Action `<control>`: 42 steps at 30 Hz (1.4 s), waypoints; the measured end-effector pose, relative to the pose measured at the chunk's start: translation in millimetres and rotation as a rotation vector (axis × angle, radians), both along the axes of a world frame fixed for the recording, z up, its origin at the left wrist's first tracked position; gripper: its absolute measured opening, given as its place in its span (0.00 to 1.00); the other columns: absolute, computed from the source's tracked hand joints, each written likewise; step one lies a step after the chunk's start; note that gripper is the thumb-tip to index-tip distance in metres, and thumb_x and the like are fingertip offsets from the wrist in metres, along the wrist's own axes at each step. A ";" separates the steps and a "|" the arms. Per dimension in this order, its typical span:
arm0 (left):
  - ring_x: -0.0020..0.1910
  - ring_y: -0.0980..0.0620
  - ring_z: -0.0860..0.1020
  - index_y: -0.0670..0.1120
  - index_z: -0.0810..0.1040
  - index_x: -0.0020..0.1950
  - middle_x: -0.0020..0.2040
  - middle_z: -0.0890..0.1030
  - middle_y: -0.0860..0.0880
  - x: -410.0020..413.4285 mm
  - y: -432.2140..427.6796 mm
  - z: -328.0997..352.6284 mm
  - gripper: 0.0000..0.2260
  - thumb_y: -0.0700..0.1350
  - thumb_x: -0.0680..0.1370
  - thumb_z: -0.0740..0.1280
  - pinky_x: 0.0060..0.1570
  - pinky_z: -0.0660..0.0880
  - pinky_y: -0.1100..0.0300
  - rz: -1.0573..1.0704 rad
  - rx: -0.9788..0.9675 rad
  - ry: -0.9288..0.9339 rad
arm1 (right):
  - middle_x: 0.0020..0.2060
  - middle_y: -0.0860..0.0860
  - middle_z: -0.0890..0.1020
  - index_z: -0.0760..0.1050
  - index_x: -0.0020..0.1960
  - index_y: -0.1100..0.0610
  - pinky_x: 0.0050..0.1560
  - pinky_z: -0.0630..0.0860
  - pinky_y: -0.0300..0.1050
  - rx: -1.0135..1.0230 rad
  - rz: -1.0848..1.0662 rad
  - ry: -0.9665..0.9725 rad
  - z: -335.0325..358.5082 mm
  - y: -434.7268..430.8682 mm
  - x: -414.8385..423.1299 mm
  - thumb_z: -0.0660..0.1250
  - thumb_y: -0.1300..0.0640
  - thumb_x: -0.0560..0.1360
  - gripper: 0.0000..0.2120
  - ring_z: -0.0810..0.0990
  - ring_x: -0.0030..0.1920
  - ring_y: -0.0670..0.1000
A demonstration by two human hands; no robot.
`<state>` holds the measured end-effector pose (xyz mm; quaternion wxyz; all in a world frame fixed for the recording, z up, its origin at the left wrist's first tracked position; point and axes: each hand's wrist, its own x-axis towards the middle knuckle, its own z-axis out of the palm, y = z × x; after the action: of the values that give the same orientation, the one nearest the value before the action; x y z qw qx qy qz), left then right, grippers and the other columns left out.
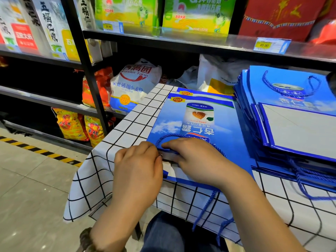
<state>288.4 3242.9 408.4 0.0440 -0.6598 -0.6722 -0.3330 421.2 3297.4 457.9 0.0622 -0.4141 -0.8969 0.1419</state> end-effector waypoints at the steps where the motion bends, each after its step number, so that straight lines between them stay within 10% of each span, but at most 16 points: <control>1: 0.37 0.50 0.75 0.49 0.72 0.36 0.38 0.77 0.54 -1.5 -0.2 -0.6 0.10 0.47 0.73 0.54 0.44 0.58 0.59 -0.029 0.005 -0.034 | 0.63 0.46 0.75 0.68 0.66 0.45 0.59 0.72 0.50 -0.001 -0.013 0.008 0.1 -0.2 0.5 0.58 0.55 0.78 0.17 0.72 0.62 0.52; 7: 0.37 0.56 0.69 0.52 0.67 0.34 0.35 0.74 0.56 -13.1 -3.3 -1.5 0.09 0.50 0.73 0.53 0.44 0.63 0.60 -0.157 0.006 -0.096 | 0.52 0.45 0.80 0.73 0.56 0.45 0.50 0.73 0.46 -0.022 -0.052 0.082 2.9 -6.5 3.9 0.60 0.54 0.77 0.10 0.75 0.53 0.51; 13: 0.30 0.54 0.73 0.48 0.72 0.34 0.29 0.77 0.53 -8.8 4.5 15.3 0.11 0.54 0.70 0.62 0.35 0.71 0.54 -0.044 -0.091 -0.541 | 0.46 0.46 0.81 0.75 0.49 0.48 0.45 0.72 0.44 0.033 -0.097 0.139 0.4 -15.9 7.8 0.62 0.53 0.75 0.05 0.76 0.48 0.50; 20: 0.32 0.56 0.75 0.51 0.68 0.39 0.28 0.77 0.55 -1.4 31.5 30.5 0.10 0.43 0.69 0.69 0.35 0.70 0.58 -0.061 -0.367 -0.400 | 0.49 0.45 0.79 0.74 0.48 0.48 0.44 0.69 0.44 0.094 -0.109 0.145 -5.6 -23.3 8.9 0.63 0.52 0.73 0.05 0.75 0.51 0.49; 32: 0.32 0.55 0.74 0.53 0.71 0.36 0.29 0.76 0.53 -9.3 39.4 24.2 0.09 0.46 0.72 0.70 0.34 0.69 0.58 -0.044 -0.283 -0.446 | 0.37 0.47 0.78 0.73 0.41 0.52 0.34 0.64 0.42 0.275 -0.054 0.146 -21.0 -35.1 9.2 0.62 0.55 0.65 0.04 0.77 0.41 0.53; 38: 0.41 0.54 0.76 0.56 0.71 0.43 0.31 0.77 0.56 -2.0 26.2 39.0 0.07 0.49 0.69 0.68 0.39 0.66 0.59 -0.057 -0.364 -0.119 | 0.38 0.47 0.78 0.73 0.41 0.51 0.34 0.62 0.41 0.256 -0.113 0.174 -24.0 -35.2 8.0 0.60 0.52 0.64 0.07 0.77 0.42 0.51; 42: 0.35 0.57 0.76 0.57 0.70 0.37 0.29 0.77 0.55 -1.7 30.8 35.2 0.12 0.42 0.70 0.70 0.38 0.71 0.59 -0.103 -0.365 -0.301 | 0.36 0.46 0.78 0.73 0.40 0.51 0.33 0.63 0.39 0.286 -0.097 0.148 -23.3 -35.3 8.6 0.61 0.52 0.64 0.06 0.77 0.40 0.50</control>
<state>286.7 3273.8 443.6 -0.1937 -0.6330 -0.6858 -0.3023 429.8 3262.0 434.6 0.1930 -0.4321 -0.8800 0.0396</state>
